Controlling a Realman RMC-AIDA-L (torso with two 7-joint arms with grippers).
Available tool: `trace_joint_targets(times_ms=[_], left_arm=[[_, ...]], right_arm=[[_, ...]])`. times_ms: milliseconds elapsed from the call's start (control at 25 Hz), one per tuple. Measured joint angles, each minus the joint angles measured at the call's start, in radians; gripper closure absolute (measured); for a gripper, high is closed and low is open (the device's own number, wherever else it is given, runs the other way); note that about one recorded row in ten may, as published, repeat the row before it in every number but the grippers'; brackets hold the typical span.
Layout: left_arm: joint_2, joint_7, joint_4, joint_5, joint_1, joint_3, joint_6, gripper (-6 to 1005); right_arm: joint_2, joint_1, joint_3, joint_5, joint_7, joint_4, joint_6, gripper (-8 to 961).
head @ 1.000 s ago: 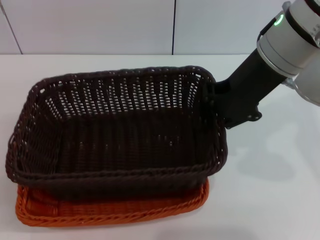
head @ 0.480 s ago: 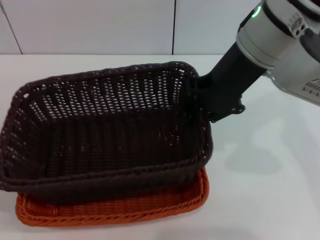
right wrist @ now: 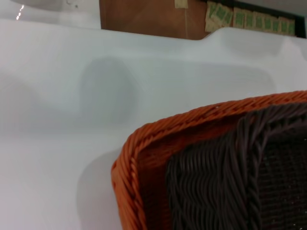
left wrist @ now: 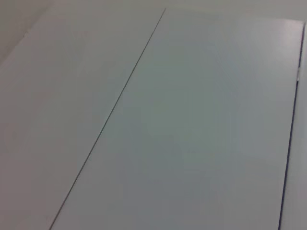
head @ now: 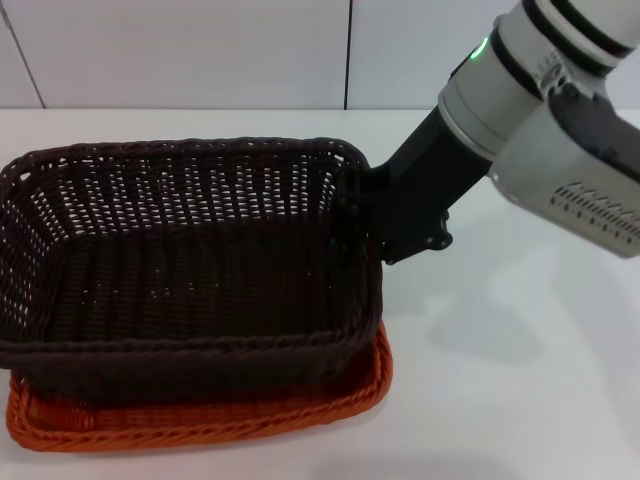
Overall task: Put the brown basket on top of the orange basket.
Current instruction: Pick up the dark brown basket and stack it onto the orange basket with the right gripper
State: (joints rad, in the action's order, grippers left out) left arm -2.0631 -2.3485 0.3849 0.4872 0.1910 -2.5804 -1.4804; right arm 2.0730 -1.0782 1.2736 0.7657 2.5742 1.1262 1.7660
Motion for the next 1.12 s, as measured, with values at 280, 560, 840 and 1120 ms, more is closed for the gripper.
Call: trace_joint_targets(times_ms=[280, 560, 840, 1120], left_arm=[[0.002, 0.000, 0.002, 0.001, -0.022, 0.006, -0.047, 453], [0.001, 0.000, 0.000, 0.001, -0.024, 0.005, -0.069, 453], [0.000, 0.000, 0.000, 0.001, -0.022, 0.005, -0.072, 454], [0.000, 0.000, -0.005, 0.001, -0.016, 0.005, -0.072, 453]], right_arm=[[0.007, 0.093, 0.050, 0.029, -0.038, 0.114, 0.004, 718], [0.008, 0.130, 0.063, 0.054, -0.045, 0.134, -0.014, 693], [0.008, 0.217, 0.045, 0.088, -0.057, 0.296, -0.025, 664], [0.003, 0.246, 0.040, 0.105, -0.101, 0.382, -0.044, 663]])
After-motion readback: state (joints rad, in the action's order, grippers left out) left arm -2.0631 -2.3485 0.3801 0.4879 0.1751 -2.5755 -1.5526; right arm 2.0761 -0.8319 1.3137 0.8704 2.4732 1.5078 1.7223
